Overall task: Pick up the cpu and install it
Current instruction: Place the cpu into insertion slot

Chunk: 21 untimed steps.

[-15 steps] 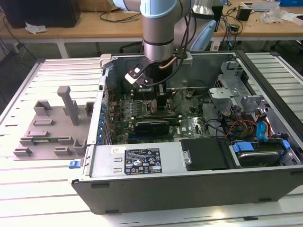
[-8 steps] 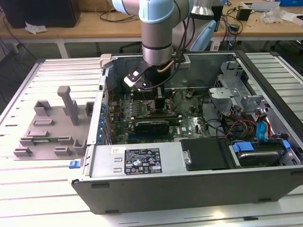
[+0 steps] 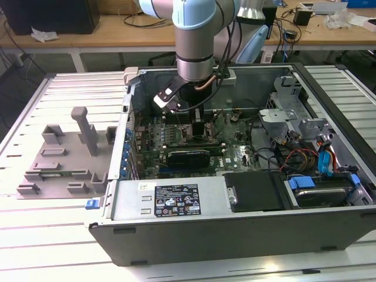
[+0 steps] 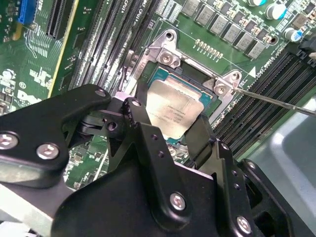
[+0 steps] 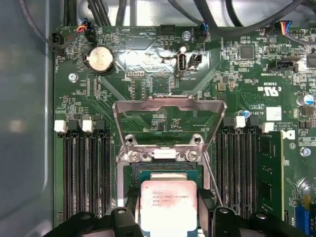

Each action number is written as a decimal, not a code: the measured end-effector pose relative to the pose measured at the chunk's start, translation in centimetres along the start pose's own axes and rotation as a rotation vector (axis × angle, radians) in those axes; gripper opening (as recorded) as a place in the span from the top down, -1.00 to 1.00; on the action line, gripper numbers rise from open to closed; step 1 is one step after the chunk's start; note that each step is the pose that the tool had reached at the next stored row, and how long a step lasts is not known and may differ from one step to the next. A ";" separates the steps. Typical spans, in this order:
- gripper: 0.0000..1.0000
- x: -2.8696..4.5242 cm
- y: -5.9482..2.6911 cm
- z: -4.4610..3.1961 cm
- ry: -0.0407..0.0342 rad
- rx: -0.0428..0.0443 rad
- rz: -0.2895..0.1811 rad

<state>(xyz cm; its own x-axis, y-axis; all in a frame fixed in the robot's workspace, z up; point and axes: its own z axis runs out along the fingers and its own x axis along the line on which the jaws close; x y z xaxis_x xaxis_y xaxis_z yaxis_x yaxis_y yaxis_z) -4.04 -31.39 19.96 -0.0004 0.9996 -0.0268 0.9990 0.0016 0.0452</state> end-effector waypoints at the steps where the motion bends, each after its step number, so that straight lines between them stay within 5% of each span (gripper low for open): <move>1: -0.09 0.02 0.00 0.02 0.0012 -0.0007 -0.023; 18: -0.09 0.08 0.26 0.30 0.0036 -0.0013 -0.023; 21: -0.36 0.08 0.26 0.30 0.0035 -0.0008 -0.023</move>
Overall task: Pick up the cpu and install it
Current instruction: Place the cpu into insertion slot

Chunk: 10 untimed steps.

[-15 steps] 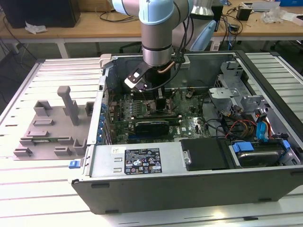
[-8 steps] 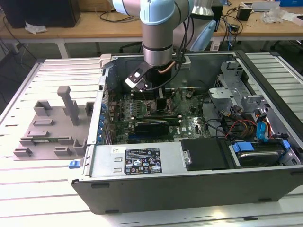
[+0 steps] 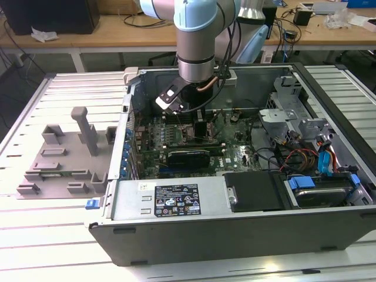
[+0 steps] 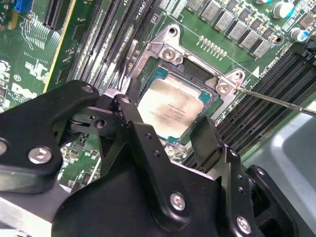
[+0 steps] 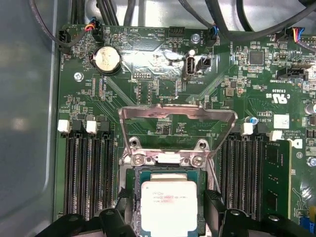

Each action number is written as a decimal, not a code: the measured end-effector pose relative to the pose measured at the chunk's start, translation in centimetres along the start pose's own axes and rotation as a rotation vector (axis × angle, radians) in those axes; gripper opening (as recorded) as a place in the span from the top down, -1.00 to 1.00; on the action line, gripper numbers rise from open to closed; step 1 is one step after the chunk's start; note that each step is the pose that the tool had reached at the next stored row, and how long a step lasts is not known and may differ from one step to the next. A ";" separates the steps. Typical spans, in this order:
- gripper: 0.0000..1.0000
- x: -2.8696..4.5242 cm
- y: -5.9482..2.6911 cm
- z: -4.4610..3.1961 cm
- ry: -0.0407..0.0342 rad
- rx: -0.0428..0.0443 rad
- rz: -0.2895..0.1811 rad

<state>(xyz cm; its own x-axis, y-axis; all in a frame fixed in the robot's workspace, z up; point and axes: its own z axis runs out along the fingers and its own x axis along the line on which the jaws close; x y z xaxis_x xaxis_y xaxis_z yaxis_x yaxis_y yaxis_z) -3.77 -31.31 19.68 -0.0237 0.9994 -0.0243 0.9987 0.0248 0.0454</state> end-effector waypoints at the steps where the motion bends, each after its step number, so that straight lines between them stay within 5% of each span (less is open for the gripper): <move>1: -0.36 0.00 0.00 0.00 0.0001 0.0000 0.000; 10: -0.33 0.00 0.01 -0.20 0.0001 -0.0001 0.000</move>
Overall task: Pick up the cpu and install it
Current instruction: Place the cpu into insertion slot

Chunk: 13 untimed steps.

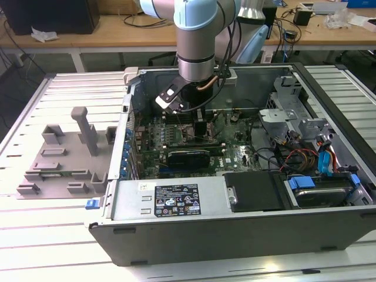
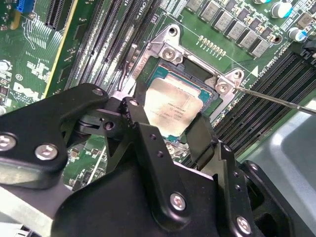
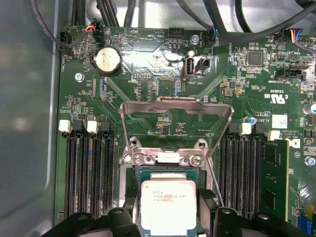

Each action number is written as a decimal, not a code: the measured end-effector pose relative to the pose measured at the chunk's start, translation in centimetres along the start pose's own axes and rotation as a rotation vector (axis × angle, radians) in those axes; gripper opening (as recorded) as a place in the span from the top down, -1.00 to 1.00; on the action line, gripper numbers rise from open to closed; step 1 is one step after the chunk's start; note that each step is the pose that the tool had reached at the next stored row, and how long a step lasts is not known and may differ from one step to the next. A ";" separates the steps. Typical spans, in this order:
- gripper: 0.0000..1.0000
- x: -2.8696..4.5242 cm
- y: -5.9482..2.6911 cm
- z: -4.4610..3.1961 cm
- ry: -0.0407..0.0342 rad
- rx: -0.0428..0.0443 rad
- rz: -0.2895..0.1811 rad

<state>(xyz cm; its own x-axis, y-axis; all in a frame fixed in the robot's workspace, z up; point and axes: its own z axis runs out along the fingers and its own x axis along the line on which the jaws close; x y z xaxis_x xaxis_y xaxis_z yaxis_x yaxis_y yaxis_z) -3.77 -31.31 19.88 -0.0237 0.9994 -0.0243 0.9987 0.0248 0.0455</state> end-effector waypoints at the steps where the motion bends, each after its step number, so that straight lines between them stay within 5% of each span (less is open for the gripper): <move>1: -0.18 0.00 0.00 0.00 0.0000 0.0000 0.000; 13: -0.07 0.00 0.00 -0.10 0.0018 0.0000 0.003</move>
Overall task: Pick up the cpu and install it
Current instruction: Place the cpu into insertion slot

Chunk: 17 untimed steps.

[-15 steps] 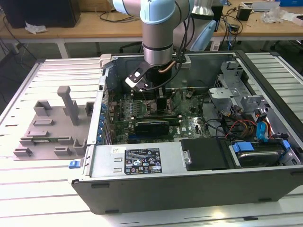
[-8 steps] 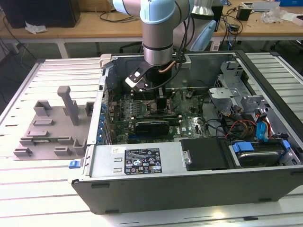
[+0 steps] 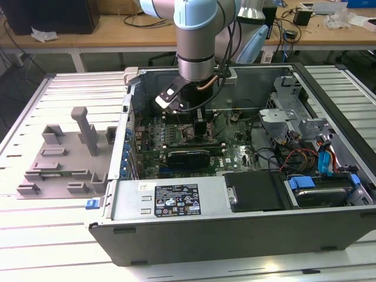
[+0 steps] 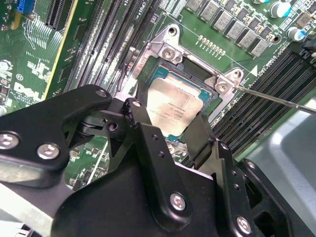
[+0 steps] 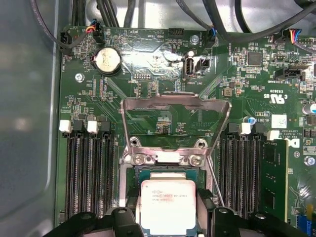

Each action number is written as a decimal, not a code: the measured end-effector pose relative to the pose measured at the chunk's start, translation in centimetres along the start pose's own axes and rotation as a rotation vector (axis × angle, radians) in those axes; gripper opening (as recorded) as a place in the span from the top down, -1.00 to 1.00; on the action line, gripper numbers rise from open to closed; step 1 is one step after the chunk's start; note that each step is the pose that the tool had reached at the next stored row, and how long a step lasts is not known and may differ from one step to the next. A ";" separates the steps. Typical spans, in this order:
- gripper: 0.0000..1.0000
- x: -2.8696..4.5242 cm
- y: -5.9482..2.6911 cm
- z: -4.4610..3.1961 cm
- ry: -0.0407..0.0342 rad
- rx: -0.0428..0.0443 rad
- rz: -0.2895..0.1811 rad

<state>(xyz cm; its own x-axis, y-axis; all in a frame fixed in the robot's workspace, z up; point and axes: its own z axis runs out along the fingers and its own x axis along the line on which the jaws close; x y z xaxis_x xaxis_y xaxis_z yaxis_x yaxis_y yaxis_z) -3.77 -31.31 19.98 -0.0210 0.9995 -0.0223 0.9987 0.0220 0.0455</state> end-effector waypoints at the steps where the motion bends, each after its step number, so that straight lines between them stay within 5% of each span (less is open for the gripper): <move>1: -0.07 0.00 0.01 0.00 0.0012 -0.0002 0.003; 3: -0.07 0.00 0.01 -0.01 0.0042 0.0004 0.020; 5: -0.07 -0.01 0.00 0.03 0.0172 0.0004 0.028; 7: -0.07 0.00 0.00 0.10 0.0225 -0.0001 0.028; 17: -0.22 -0.04 0.00 0.11 0.0230 -0.0001 0.028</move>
<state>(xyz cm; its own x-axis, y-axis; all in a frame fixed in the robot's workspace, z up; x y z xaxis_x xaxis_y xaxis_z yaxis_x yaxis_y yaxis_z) -3.77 -31.35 19.87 0.0063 1.0000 0.0019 0.9989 -0.0064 0.0459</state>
